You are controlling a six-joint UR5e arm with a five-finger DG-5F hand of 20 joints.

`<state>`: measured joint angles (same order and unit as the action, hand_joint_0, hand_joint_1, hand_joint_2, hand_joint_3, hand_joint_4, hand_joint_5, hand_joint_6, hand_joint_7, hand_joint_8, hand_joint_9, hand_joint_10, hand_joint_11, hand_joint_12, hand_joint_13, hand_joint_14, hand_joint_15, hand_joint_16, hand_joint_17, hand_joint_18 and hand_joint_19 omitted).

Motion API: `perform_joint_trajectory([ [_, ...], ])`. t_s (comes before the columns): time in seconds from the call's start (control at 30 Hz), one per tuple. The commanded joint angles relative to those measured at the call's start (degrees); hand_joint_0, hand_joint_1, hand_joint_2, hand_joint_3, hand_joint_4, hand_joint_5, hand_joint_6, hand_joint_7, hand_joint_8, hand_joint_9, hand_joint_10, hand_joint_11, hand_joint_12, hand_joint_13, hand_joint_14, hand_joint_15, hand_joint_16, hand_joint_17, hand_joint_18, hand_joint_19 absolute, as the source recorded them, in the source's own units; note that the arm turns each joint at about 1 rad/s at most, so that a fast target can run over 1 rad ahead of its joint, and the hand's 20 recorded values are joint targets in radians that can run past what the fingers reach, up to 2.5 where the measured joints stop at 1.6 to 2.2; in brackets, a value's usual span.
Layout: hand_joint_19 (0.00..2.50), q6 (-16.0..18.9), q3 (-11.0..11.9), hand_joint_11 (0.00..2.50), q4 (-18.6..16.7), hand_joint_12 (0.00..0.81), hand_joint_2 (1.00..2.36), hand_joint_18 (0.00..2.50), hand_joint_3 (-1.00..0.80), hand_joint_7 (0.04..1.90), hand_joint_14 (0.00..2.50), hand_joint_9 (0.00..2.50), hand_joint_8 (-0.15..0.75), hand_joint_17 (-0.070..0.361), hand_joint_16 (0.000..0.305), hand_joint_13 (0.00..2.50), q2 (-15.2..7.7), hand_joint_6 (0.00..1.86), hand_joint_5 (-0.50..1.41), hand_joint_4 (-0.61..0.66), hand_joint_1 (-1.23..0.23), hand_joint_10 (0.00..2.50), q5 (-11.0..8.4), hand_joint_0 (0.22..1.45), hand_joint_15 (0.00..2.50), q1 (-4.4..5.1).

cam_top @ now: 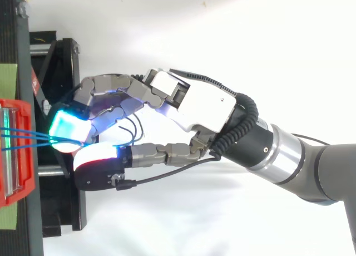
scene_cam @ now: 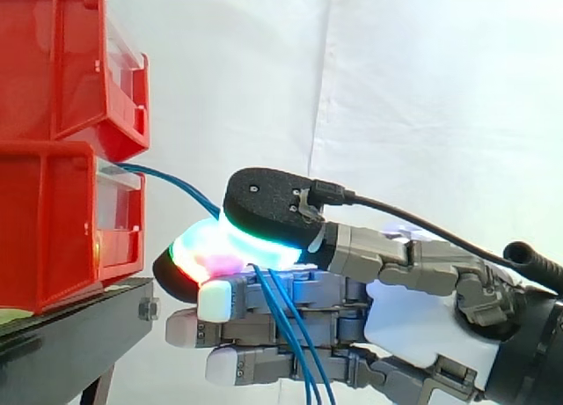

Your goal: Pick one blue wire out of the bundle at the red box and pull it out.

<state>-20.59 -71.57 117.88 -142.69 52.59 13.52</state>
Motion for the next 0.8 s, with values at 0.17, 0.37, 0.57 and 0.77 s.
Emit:
perform_joint_trajectory([
  [0.17,0.57,-0.1,-0.1,0.51,0.2,0.349,1.01,0.47,-0.39,1.42,0.02,0.96,0.219,0.099,0.044,0.55,0.0,0.50,-0.04,0.25,-0.61,0.02,-0.03,0.55,0.44,0.02],
  [0.37,0.56,-0.1,-0.1,0.60,0.1,0.351,1.01,0.48,-0.31,1.14,0.02,0.98,0.239,0.097,0.043,0.56,0.0,0.73,-0.10,0.17,-0.71,0.02,-0.03,0.58,0.44,0.02],
  [0.57,0.52,-0.1,-0.1,0.66,0.1,0.388,1.01,0.55,-0.15,1.05,0.02,0.98,0.275,0.111,0.050,0.59,0.0,0.86,-0.14,0.16,-0.76,0.02,-0.03,0.60,0.44,0.02],
  [0.77,0.51,-0.1,-0.1,0.62,-0.2,0.390,1.01,0.56,-0.15,0.96,0.01,0.96,0.267,0.112,0.050,0.60,0.0,0.84,-0.15,0.21,-0.80,0.02,-0.03,0.62,0.43,0.02],
])
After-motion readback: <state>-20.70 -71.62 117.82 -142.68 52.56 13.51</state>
